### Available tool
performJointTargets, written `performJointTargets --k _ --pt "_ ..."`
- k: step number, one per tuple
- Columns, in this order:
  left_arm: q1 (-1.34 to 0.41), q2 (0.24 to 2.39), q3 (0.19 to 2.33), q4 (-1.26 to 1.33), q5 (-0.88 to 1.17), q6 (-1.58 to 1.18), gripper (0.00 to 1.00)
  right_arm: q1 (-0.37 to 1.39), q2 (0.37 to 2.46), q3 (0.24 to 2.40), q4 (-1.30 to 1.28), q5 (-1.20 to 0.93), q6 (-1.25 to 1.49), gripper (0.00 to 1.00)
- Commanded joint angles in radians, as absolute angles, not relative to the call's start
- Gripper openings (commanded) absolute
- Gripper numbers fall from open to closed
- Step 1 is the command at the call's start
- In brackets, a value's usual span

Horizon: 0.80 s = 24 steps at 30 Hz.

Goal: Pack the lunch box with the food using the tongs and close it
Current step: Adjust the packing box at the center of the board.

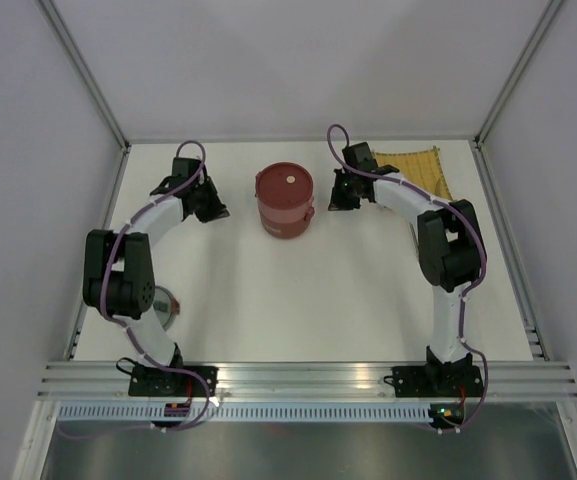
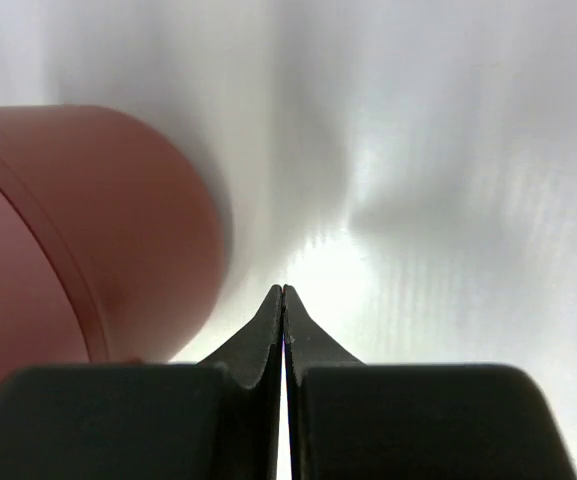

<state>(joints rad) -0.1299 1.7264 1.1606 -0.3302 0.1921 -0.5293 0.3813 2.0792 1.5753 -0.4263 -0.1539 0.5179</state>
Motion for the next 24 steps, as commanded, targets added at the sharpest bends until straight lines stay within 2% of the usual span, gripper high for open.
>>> performJointTargets --k 1,7,16,21,24 --pt "-0.123 1.827 1.297 -0.223 0.204 -0.574 0.02 0.364 2.003 1.620 -0.474 -0.081 0.491 0.01" --pt "-0.136 2.018 1.452 -0.080 0.281 -0.653 0.02 0.364 1.999 1.620 -0.394 -0.144 0.564 0.01" --pt "-0.201 2.135 1.580 -0.009 0.291 -0.681 0.03 0.387 2.060 1.667 -0.351 -0.175 0.610 0.01" --pt "-0.267 2.090 1.534 -0.011 0.301 -0.658 0.03 0.402 2.091 1.703 -0.350 -0.186 0.611 0.01" --pt "-0.293 2.039 1.430 0.030 0.301 -0.664 0.02 0.402 2.103 1.721 -0.351 -0.186 0.600 0.01"
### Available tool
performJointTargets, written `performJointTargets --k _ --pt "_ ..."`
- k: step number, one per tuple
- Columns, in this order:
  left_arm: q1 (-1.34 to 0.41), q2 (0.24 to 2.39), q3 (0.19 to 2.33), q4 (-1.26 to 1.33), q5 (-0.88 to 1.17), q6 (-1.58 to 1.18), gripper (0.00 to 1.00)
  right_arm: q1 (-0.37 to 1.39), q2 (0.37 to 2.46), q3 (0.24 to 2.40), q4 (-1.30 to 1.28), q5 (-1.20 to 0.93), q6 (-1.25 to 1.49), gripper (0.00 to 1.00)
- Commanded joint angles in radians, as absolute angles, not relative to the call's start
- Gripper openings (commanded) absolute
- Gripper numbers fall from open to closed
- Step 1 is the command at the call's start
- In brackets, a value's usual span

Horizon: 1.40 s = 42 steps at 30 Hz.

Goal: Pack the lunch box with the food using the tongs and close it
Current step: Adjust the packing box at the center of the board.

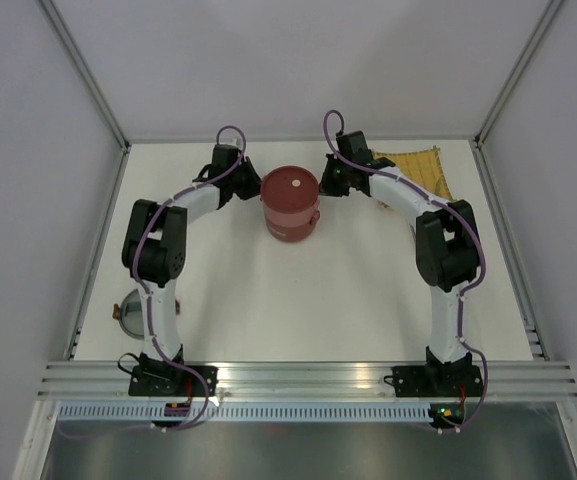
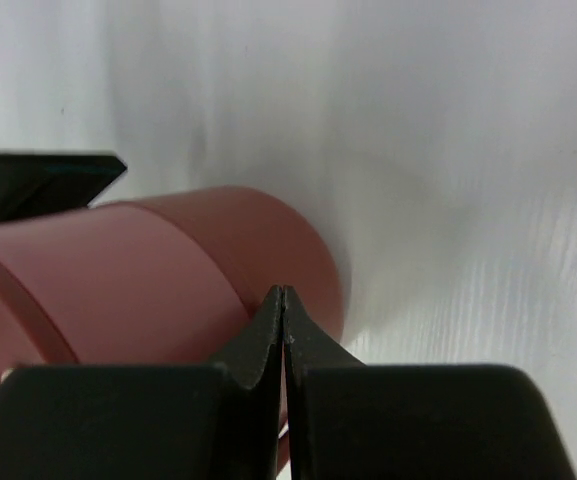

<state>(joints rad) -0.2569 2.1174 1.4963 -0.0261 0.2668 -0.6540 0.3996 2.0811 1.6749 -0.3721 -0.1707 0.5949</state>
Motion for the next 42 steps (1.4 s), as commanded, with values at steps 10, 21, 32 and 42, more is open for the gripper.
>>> performJointTargets --k 10,21,32,42 --pt "-0.406 1.780 1.085 0.034 0.183 -0.696 0.02 0.402 2.140 1.732 -0.337 -0.224 0.571 0.00" --pt "-0.405 1.651 0.999 -0.075 0.058 -0.673 0.02 0.379 2.180 1.876 -0.448 -0.146 0.459 0.01" --pt "-0.415 1.706 1.089 -0.316 -0.081 -0.677 0.02 0.278 1.967 1.565 -0.456 -0.077 0.399 0.00" --pt "-0.549 1.819 1.091 -0.235 -0.368 -0.614 0.02 0.291 1.927 1.358 -0.315 -0.181 0.426 0.01"
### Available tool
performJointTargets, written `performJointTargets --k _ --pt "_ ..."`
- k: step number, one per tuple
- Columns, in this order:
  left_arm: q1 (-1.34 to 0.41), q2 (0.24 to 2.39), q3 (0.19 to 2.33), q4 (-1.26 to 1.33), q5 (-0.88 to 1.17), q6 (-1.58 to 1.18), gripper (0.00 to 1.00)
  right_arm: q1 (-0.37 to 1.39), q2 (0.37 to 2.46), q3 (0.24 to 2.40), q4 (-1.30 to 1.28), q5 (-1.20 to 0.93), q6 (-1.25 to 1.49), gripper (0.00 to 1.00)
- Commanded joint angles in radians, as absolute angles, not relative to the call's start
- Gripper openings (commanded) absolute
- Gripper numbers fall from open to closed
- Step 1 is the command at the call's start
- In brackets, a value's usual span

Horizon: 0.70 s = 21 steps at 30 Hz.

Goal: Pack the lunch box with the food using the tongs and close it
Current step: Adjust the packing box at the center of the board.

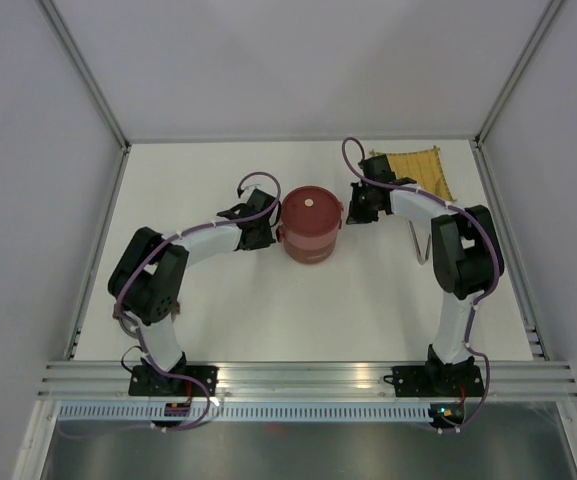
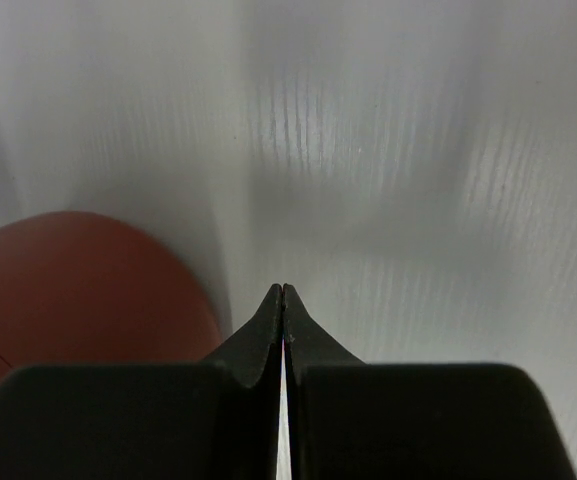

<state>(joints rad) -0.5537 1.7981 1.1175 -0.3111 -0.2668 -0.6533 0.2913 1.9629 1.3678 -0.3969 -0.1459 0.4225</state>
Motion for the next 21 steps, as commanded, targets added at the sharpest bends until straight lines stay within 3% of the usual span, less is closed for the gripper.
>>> performJointTargets --k 1,13,21 --pt "-0.548 1.821 1.079 -0.206 -0.358 -0.609 0.02 0.294 1.931 1.355 -0.301 -0.187 0.431 0.01" --pt "-0.551 1.899 1.104 -0.141 -0.339 -0.629 0.02 0.308 1.999 1.396 -0.252 -0.187 0.460 0.01" --pt "-0.569 1.896 1.003 -0.011 -0.339 -0.670 0.02 0.344 2.017 1.324 -0.115 -0.161 0.523 0.00"
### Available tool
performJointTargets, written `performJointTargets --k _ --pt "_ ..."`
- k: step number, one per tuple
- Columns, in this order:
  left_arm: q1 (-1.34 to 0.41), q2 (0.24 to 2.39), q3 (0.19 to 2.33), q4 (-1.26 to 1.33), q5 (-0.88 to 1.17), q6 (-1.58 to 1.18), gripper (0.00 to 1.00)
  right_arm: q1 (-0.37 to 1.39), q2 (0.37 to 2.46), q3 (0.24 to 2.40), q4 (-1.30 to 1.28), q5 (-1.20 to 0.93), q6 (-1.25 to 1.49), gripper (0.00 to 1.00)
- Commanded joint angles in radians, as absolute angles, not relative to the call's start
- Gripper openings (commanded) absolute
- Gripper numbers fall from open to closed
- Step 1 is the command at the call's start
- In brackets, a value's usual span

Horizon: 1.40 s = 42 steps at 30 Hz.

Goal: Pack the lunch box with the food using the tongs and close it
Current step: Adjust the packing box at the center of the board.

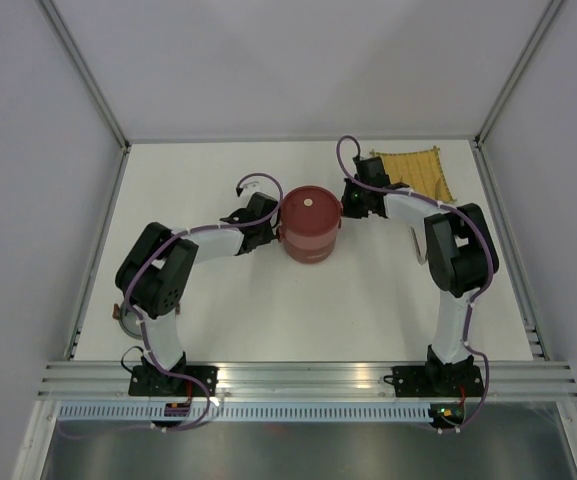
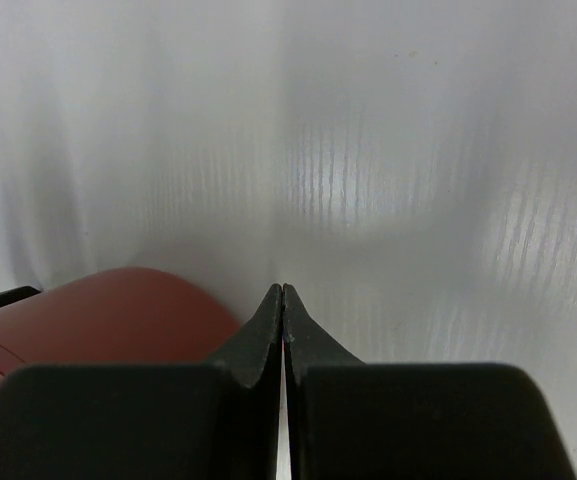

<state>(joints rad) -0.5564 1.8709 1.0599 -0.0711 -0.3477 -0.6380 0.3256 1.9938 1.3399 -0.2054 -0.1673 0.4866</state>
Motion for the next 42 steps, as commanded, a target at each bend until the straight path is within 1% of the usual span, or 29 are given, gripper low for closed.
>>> performJointTargets --k 1,4,9,14,21,28,42 --pt "-0.571 1.891 0.991 -0.006 -0.334 -0.667 0.02 0.348 2.023 1.322 -0.104 -0.161 0.523 0.00" --pt "-0.574 1.882 0.960 0.049 -0.334 -0.652 0.02 0.353 2.039 1.318 -0.086 -0.156 0.522 0.01" --pt "-0.574 1.887 0.959 0.052 -0.354 -0.634 0.02 0.362 2.037 1.309 -0.068 -0.160 0.529 0.01" --pt "-0.578 1.908 0.999 0.032 -0.333 -0.646 0.02 0.382 2.043 1.307 -0.063 -0.161 0.529 0.00" --pt "-0.607 1.948 1.078 -0.032 -0.354 -0.675 0.02 0.403 2.045 1.313 -0.063 -0.170 0.538 0.00" --pt "-0.647 1.994 1.126 -0.035 -0.302 -0.718 0.02 0.439 2.051 1.318 -0.061 -0.178 0.551 0.00" --pt "-0.680 2.065 1.219 -0.064 -0.275 -0.759 0.02 0.498 2.066 1.319 -0.057 -0.190 0.572 0.01"
